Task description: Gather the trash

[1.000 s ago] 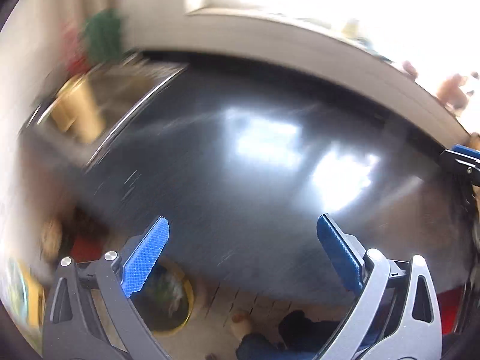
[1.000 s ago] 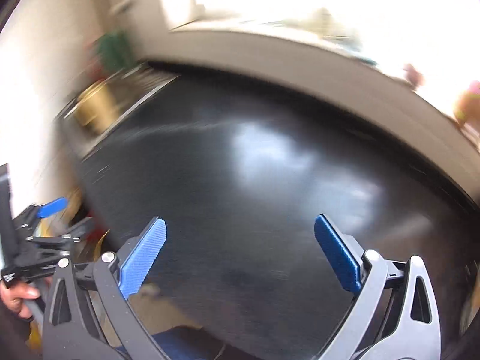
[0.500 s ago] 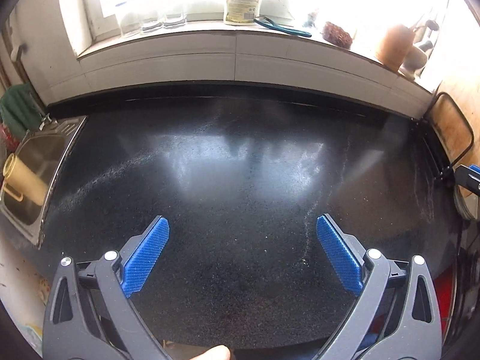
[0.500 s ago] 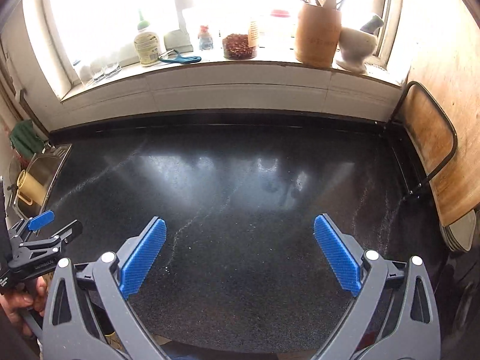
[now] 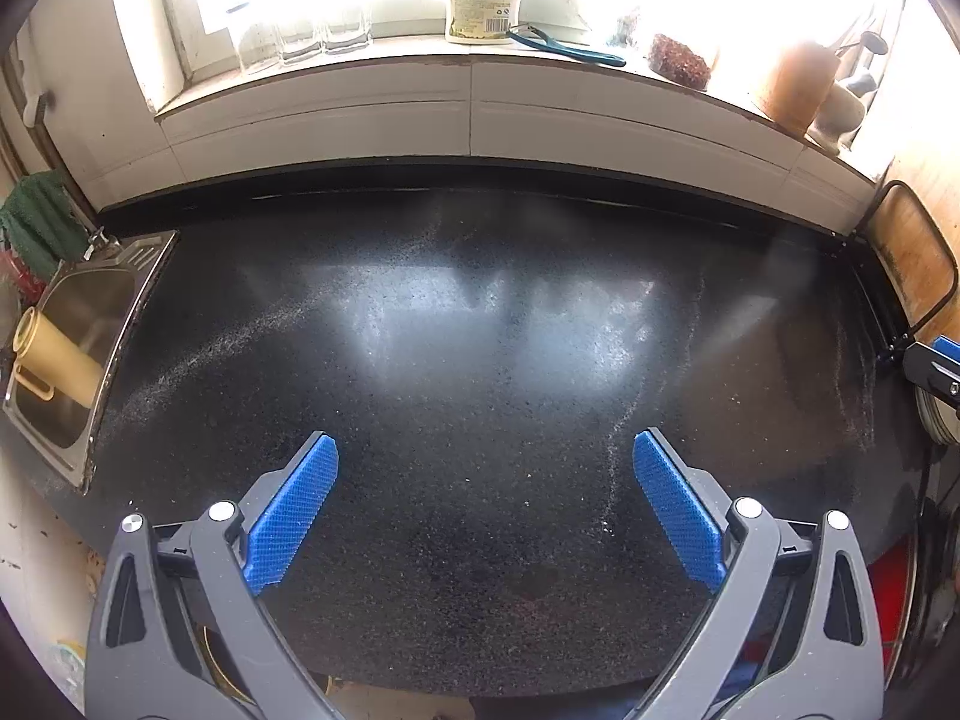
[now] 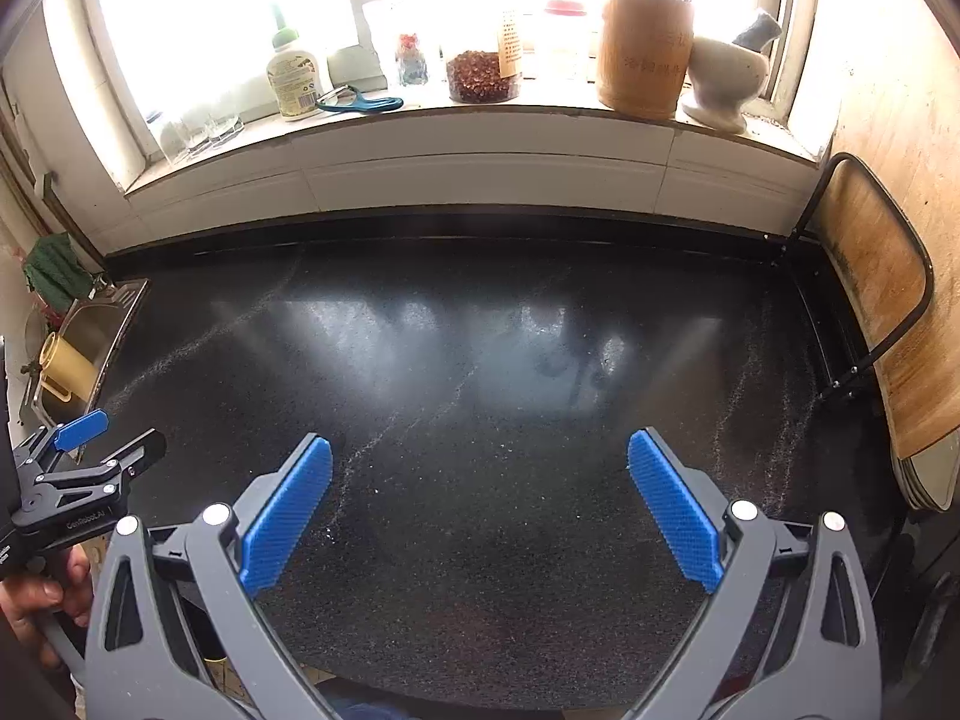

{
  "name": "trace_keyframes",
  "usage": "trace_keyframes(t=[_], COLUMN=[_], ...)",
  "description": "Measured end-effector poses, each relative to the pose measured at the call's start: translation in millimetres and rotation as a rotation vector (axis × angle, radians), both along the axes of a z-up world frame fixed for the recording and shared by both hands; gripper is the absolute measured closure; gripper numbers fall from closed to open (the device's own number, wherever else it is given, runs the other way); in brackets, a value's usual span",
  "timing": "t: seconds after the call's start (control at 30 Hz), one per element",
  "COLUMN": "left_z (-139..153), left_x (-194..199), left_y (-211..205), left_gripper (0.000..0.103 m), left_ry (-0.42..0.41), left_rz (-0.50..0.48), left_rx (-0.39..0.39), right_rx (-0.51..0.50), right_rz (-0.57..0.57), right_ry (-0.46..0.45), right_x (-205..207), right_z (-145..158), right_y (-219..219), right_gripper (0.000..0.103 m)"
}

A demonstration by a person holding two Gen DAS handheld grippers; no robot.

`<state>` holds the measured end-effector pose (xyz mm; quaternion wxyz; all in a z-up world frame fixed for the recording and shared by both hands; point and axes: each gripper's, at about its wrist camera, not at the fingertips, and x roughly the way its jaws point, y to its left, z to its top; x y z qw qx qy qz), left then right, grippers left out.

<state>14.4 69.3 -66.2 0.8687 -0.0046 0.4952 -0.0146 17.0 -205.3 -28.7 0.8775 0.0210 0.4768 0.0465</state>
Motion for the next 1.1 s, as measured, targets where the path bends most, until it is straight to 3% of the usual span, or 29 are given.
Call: trace_keyframes(t=[1.1], left_z=[2.5], left_x=[-4.0], left_y=[2.2], left_gripper=[0.007], left_ry=[0.001], left_rz=[-0.001], left_rx=[-0.006], right_rx=[0.007], right_rz=[0.009], right_ry=[0.004], right_x=[-2.7], right_z=[0.4], right_y=[6.3], right_gripper=[0.007])
